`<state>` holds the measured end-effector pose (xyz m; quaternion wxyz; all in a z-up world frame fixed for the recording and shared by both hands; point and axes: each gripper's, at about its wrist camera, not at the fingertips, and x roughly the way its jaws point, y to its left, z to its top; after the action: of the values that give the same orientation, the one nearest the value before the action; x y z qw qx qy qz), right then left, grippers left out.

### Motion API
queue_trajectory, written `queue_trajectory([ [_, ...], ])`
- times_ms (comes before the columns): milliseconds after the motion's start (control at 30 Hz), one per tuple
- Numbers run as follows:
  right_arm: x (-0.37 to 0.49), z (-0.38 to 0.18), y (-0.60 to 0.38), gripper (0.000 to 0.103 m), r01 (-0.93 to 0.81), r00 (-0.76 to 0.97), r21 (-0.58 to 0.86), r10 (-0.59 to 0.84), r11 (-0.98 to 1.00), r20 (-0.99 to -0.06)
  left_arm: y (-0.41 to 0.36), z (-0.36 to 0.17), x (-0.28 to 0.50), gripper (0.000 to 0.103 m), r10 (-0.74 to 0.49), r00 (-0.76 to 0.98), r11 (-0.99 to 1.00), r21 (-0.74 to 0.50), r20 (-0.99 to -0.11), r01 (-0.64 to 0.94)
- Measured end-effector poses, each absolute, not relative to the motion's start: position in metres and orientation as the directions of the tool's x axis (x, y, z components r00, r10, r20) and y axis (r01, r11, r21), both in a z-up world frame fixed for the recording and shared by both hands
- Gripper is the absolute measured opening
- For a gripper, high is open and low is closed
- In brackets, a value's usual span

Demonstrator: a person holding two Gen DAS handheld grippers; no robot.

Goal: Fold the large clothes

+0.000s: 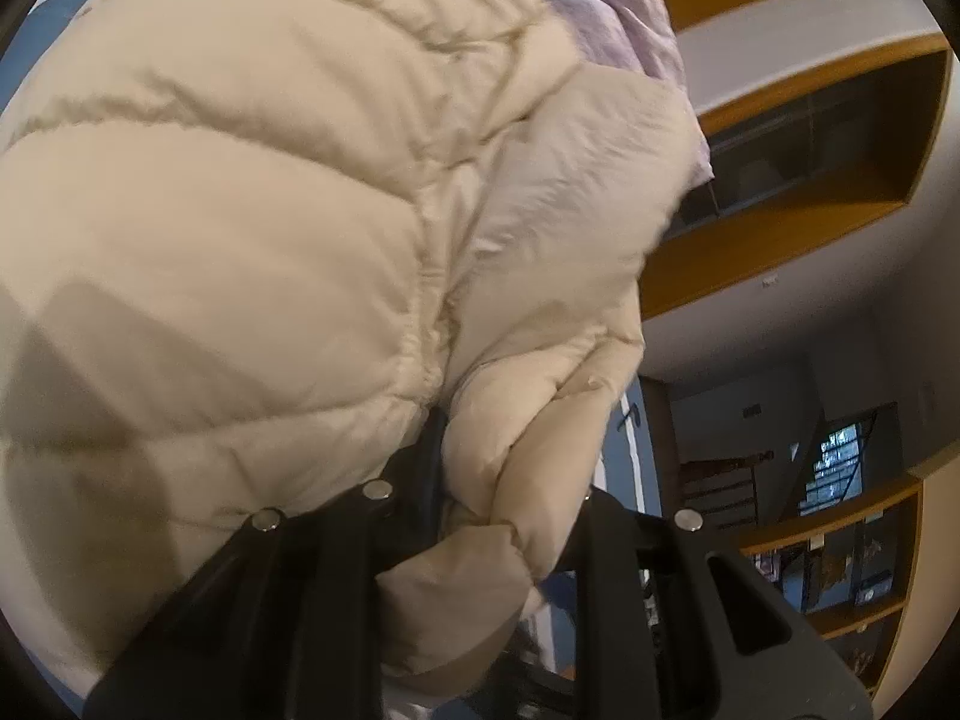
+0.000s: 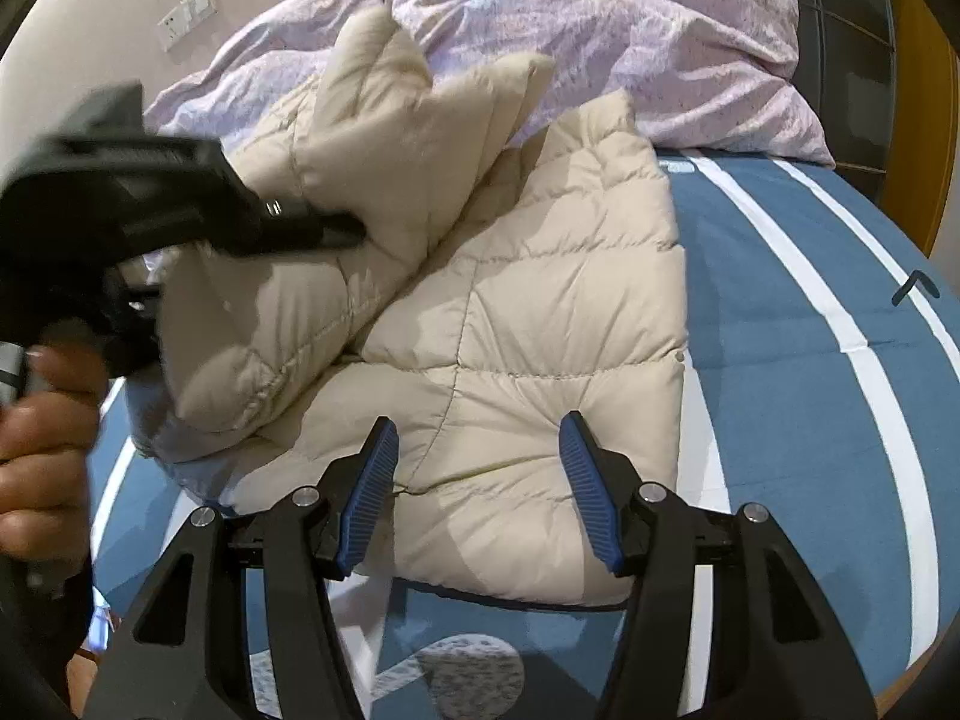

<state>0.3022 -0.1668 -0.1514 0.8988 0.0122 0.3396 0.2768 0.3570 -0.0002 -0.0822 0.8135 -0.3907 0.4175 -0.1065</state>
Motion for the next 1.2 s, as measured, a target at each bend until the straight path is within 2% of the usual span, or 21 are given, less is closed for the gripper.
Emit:
queue_trajectory([
  [100, 0.304, -0.153, -0.171, 0.058, -0.483, 0.615, 0.223, 0.509, 0.847, -0.602, -0.024, -0.068, 0.356, 0.020, -0.516, 0.618, 0.694, -0.713, -0.592, -0.104],
  [200, 0.305, -0.153, -0.176, 0.058, -0.479, 0.606, 0.249, 0.523, 0.842, -0.600, -0.054, -0.063, 0.365, 0.027, -0.526, 0.599, 0.713, -0.697, -0.604, -0.077],
  [267, 0.306, -0.153, -0.180, 0.058, -0.478, 0.600, 0.269, 0.534, 0.836, -0.596, -0.052, -0.059, 0.363, 0.042, -0.536, 0.588, 0.712, -0.699, -0.606, -0.070],
  [300, 0.306, -0.153, -0.181, 0.058, -0.477, 0.599, 0.274, 0.537, 0.835, -0.595, -0.050, -0.055, 0.362, 0.055, -0.548, 0.587, 0.703, -0.709, -0.596, -0.063],
  [333, 0.306, -0.153, -0.181, 0.058, -0.476, 0.598, 0.275, 0.537, 0.835, -0.594, -0.046, -0.049, 0.358, 0.062, -0.553, 0.592, 0.696, -0.716, -0.586, -0.059],
  [467, 0.302, -0.152, -0.180, 0.058, -0.466, 0.605, 0.272, 0.528, 0.842, -0.596, -0.033, -0.019, 0.340, 0.068, -0.515, 0.633, 0.729, -0.683, -0.578, -0.030],
  [633, 0.296, -0.151, -0.182, 0.058, -0.456, 0.611, 0.274, 0.522, 0.847, -0.595, 0.009, 0.005, 0.315, 0.070, -0.354, 0.696, 0.821, -0.564, -0.625, -0.088],
  [733, 0.293, -0.150, -0.183, 0.058, -0.449, 0.614, 0.278, 0.519, 0.849, -0.595, 0.038, -0.001, 0.303, 0.070, -0.163, 0.710, 0.890, -0.413, -0.685, -0.195],
  [833, 0.293, -0.150, -0.184, 0.058, -0.447, 0.616, 0.275, 0.515, 0.851, -0.596, 0.051, -0.014, 0.303, 0.070, -0.031, 0.696, 0.913, -0.304, -0.717, -0.273],
  [900, 0.294, -0.150, -0.185, 0.058, -0.447, 0.616, 0.272, 0.513, 0.852, -0.597, 0.061, -0.024, 0.297, 0.070, 0.001, 0.687, 0.912, -0.281, -0.727, -0.298],
  [1067, 0.294, -0.149, -0.188, 0.058, -0.445, 0.620, 0.260, 0.505, 0.857, -0.601, 0.048, -0.051, 0.311, 0.069, -0.062, 0.661, 0.910, -0.315, -0.748, -0.271],
  [1200, 0.295, -0.145, -0.200, 0.058, -0.421, 0.647, 0.239, 0.474, 0.875, -0.597, 0.025, -0.061, 0.319, 0.069, -0.070, 0.648, 0.930, -0.284, -0.758, -0.232],
])
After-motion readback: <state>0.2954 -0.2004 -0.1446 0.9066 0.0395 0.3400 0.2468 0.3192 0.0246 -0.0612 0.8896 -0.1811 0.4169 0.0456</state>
